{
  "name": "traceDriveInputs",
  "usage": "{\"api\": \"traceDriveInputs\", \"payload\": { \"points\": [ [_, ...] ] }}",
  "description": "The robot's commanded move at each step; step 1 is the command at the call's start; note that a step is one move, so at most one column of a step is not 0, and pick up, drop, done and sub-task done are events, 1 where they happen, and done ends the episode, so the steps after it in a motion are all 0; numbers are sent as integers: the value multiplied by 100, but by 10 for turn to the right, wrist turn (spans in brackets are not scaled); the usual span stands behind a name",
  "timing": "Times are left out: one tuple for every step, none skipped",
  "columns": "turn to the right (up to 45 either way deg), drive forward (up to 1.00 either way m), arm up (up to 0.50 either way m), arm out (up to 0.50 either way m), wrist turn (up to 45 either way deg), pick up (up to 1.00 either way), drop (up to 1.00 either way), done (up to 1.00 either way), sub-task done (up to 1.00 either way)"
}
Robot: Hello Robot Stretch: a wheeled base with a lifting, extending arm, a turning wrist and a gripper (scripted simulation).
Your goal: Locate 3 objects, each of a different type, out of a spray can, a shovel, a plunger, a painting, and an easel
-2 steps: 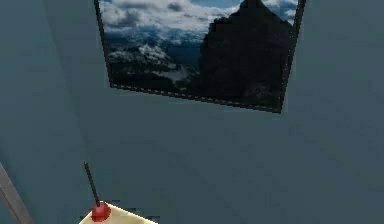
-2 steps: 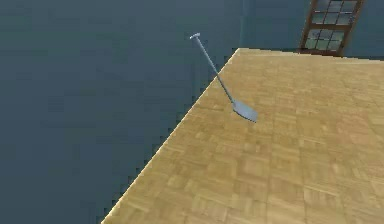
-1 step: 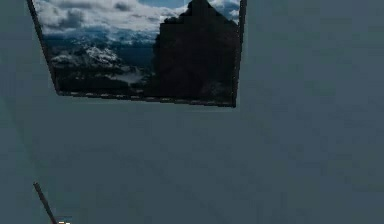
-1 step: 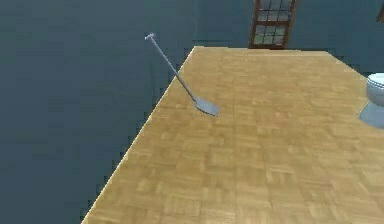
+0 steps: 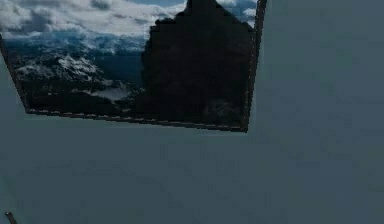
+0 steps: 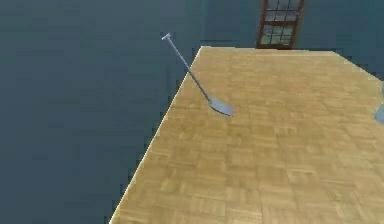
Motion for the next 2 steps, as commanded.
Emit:
{"api": "traceDriveInputs", "payload": {
  "points": [
    [-450,0,0,0,0,0,0,0,0],
    [0,0,0,0,0,0,0,100,0]
  ]
}}
